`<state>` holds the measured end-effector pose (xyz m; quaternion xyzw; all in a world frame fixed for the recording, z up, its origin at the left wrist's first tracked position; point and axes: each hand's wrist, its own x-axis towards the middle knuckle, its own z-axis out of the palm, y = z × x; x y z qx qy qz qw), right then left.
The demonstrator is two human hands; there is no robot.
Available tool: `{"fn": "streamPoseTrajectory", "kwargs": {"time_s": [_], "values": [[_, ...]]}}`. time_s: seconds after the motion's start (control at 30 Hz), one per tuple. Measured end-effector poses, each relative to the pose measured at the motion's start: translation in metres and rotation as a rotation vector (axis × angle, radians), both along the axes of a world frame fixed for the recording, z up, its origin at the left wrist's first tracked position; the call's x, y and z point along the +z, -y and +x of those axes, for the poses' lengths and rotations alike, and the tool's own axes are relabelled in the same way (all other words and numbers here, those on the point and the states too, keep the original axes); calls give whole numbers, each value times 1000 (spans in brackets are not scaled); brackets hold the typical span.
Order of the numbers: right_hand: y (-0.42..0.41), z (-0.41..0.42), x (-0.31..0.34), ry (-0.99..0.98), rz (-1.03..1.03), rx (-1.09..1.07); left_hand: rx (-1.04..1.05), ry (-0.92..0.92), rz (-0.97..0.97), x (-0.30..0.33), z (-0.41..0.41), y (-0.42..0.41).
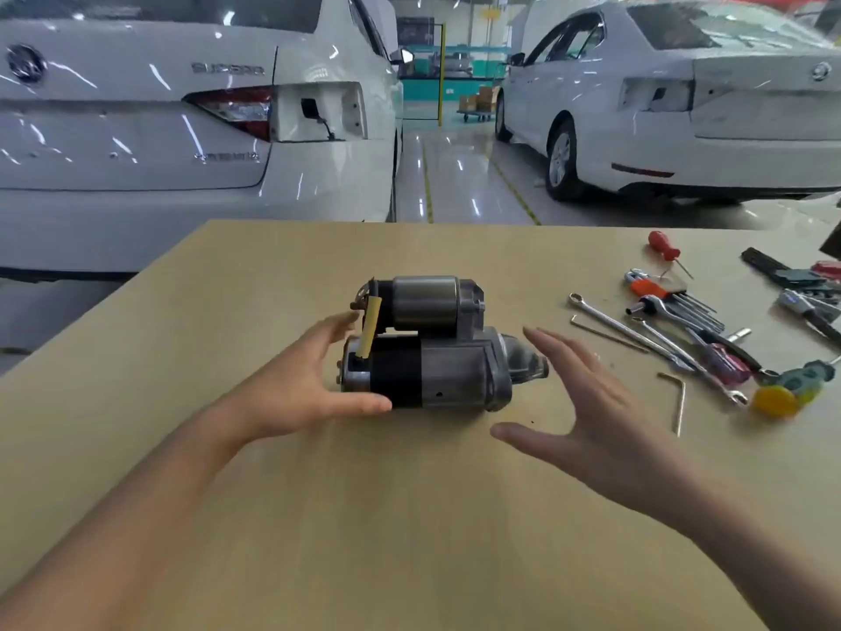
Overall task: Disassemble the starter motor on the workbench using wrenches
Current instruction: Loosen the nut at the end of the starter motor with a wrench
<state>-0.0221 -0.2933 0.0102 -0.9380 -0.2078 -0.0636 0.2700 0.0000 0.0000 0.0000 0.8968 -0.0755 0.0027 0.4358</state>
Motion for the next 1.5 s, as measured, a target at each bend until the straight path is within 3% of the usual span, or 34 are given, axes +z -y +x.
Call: {"fn": "streamPoseTrajectory", "kwargs": {"time_s": [0.1, 0.23, 0.4, 0.6, 0.83, 0.93, 1.03, 1.2, 1.27, 1.37, 1.5], "values": [[-21, 8, -7, 106, -156, -39, -106, -32, -178, -6, 18, 4], [-27, 21, -16, 252, -275, -72, -83, 116, -270, -26, 20, 4], [-27, 67, -14, 86, -112, 40, 133, 248, -292, -39, 15, 22], [-49, 108, -18, 104, -58, -156, 370, 312, -234, -40, 25, 51], [-51, 93, -50, 28, 116, -185, 139, 123, -311, -39, 37, 18], [-59, 84, -47, 152, 181, -162, 172, 173, -312, -39, 33, 16], [-63, 81, -42, 123, 252, -125, 232, 208, -305, -38, 30, 24], [-62, 76, -43, -63, 151, 34, 321, 323, -129, -41, 20, 54], [-60, 77, -42, -95, 177, 97, 335, 387, 54, -42, 19, 71], [-53, 87, -40, -138, 240, 178, 384, 450, 491, -41, 23, 88], [-46, 94, -42, -221, 237, 244, 423, 443, 699, -37, 28, 99]]}}
